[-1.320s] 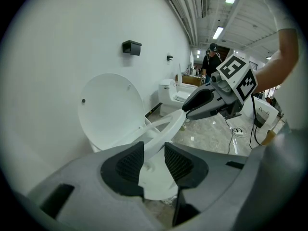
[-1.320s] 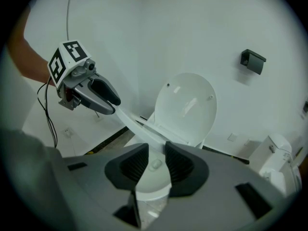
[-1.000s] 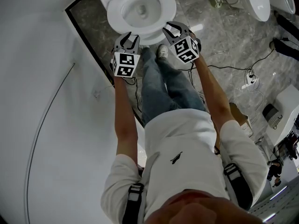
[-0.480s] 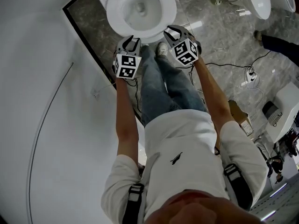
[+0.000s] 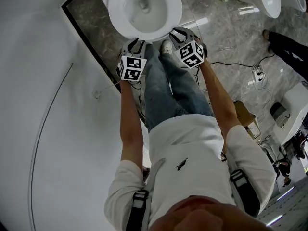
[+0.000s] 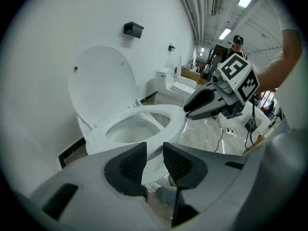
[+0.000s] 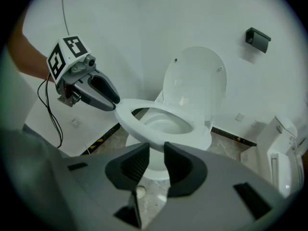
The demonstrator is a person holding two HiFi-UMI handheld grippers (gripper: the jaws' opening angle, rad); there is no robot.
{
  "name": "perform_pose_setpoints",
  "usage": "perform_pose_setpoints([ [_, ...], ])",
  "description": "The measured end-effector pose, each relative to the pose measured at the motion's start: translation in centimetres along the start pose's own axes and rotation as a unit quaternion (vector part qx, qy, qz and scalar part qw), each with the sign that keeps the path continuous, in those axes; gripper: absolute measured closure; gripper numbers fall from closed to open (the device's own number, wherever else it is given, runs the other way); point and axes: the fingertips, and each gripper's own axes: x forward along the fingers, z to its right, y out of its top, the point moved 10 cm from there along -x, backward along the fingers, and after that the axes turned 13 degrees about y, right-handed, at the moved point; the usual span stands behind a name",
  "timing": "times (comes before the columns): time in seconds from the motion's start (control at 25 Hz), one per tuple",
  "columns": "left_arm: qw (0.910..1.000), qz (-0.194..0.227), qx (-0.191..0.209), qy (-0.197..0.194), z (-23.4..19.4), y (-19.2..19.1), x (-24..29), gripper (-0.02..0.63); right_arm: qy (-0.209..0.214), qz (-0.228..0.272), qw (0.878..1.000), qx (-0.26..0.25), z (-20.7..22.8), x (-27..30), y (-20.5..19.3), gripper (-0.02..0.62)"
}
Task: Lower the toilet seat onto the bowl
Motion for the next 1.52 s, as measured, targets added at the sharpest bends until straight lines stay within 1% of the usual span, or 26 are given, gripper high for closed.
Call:
perform_pose_setpoints([
  [0.72,0.9985,-0.046,-0.02,-0.022,1.6,-4.0,2.7,0.489,0.023,-0.034,0.999,0.032,-0.7,3.0,-3.8,0.505],
  [1.2,0.9964,-0.069,-0.035,-0.032,2.3,-6.7,5.1,0.493,0.028,-0.054,0.997,0.055,-0.9,5.5,-6.3,0.512],
  [1.52,0.9952,-0.079,-0.049,-0.032,2.8,-8.6,6.7,0.497,0.027,-0.065,0.995,0.071,-1.2,7.2,-8.0,0.516],
])
